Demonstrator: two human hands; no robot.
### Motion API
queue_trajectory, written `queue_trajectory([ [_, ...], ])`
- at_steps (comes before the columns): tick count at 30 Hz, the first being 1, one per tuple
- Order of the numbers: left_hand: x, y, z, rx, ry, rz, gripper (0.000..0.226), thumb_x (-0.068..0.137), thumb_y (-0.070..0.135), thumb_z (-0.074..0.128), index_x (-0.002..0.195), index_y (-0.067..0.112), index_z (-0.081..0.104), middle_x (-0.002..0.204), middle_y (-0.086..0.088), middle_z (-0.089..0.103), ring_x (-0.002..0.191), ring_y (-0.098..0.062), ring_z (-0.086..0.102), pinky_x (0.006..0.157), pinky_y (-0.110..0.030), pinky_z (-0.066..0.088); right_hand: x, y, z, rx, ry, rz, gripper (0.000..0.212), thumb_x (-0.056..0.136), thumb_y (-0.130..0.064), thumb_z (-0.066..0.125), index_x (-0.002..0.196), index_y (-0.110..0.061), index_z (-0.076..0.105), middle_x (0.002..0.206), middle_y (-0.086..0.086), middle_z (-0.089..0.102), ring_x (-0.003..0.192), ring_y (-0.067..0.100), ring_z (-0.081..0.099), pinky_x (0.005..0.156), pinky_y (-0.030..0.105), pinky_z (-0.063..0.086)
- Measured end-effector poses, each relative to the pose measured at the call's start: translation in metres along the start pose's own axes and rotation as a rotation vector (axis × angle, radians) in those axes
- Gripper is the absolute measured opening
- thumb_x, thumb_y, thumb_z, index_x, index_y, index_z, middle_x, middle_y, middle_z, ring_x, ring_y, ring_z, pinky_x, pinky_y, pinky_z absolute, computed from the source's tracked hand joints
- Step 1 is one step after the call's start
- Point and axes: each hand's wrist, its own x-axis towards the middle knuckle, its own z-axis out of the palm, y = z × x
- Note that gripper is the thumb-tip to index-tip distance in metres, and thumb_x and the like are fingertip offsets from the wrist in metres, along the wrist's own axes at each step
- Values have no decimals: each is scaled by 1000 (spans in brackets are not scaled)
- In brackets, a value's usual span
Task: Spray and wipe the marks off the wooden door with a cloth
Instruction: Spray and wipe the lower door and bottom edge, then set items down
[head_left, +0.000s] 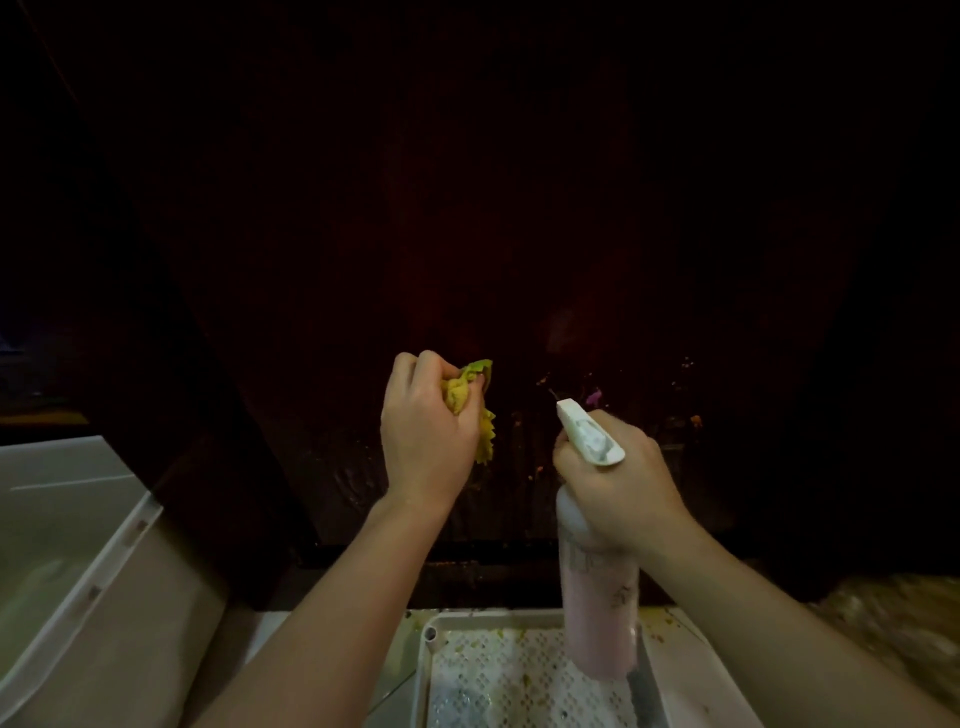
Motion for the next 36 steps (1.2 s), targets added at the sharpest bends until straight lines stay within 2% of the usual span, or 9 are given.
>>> queue_trajectory([
  [3,6,7,-2,-1,46,22,17,84,26,66,88,13,56,90,5,47,71,-4,46,62,-11,37,-3,-1,-4,-70,44,22,14,67,-35,51,53,-34,49,47,-10,45,48,11,46,50,31,38],
  [6,11,15,0,-10,82,23,19,84,26,65,88,10,57,91,3,47,74,-8,48,62,-11,36,-6,0,-12,-38,30,66,17,66,-34,52,52,-27,43,49,-8,45,49,12,46,50,33,39],
  [12,20,39,15,1,121,154,18,83,23,69,82,8,59,87,-2,50,75,-14,49,62,-20,43,-3,12,-27,29,-54,106,7,81,-17,65,80,-22,61,77,0,64,74,6,58,58,21,44],
  [18,-21,34,45,200,-83,269,19,78,13,77,75,8,59,80,-5,52,72,-19,48,44,-27,41,-5,26,-23,52,-42,110,9,83,-15,65,80,-22,61,75,2,65,72,10,59,57,19,44],
  [22,-33,31,50,227,-177,259,20,76,14,78,76,10,57,79,-1,51,72,-17,47,43,-26,38,-6,29,-24,19,14,116,8,82,-14,65,77,-20,60,71,0,63,69,11,58,53,14,42],
  [25,-28,30,46,145,-203,200,20,80,22,74,79,14,56,81,5,48,72,-9,45,49,-23,40,-4,24,-28,-70,87,81,20,81,-18,62,64,-23,52,59,-2,56,59,17,55,55,32,45],
  [29,-21,31,39,-24,-209,135,19,84,26,69,82,18,53,83,8,46,66,-7,46,53,-26,46,-3,18,-31,-122,114,81,33,78,-18,62,53,-24,41,51,-7,46,53,16,47,51,33,38],
  [32,-15,31,34,-84,-174,127,19,85,27,68,81,19,51,83,9,46,66,-4,47,55,-18,43,-2,16,-32,-36,44,124,30,79,-17,63,56,-22,44,53,-6,46,52,12,45,52,29,35],
  [36,-4,32,26,-118,-25,105,20,83,22,70,80,19,51,83,10,45,68,2,48,56,-9,40,-2,14,-29,10,-68,108,11,81,-19,65,77,-14,57,71,4,60,64,17,56,59,29,42],
])
